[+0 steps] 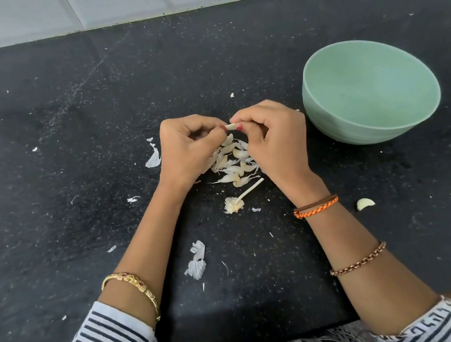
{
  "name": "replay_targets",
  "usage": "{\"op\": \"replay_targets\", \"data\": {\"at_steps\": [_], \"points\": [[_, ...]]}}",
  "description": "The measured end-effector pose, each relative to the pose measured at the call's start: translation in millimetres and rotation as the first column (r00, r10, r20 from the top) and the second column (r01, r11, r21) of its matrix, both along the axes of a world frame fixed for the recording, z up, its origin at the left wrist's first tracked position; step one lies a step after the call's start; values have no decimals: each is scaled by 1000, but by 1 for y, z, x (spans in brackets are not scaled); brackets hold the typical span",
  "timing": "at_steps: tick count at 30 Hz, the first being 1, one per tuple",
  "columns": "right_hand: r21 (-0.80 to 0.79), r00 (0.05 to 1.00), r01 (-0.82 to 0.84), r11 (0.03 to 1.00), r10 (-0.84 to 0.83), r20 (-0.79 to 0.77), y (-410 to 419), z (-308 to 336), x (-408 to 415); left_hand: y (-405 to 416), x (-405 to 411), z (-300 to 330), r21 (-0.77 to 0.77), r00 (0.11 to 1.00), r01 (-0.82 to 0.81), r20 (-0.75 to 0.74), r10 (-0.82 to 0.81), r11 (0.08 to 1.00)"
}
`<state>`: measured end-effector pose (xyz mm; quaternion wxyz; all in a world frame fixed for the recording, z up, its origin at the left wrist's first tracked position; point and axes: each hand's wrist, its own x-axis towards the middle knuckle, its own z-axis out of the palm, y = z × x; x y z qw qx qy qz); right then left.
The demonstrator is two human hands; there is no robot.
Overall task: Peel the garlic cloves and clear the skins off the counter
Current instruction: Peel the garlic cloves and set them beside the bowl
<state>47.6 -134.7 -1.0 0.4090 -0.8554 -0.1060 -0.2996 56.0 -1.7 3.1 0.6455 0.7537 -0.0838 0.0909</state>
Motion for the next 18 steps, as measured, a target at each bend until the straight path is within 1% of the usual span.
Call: {"op": "replay_targets", "data": {"at_steps": [4, 6, 11, 15, 18], "points": [[101, 999, -26, 995, 28, -21, -1, 2, 1, -2, 0, 3, -100, 998, -24, -59, 18, 995], [120, 999, -30, 992, 31, -8, 0, 2, 0, -5, -2, 5, -160, 995, -32, -99, 16, 987], [125, 994, 3, 992, -17, 110, 3, 2, 0, -15, -7, 9, -315, 976, -115, -214, 47, 942], [87, 972, 32, 996, -51, 228, 5, 3, 0, -18, -7, 12, -385, 955, -176, -289, 63, 906], [158, 973, 26, 987, -61, 221, 5, 2, 1, -18, -7, 15, -436, 945, -169, -326, 20, 884]]}}
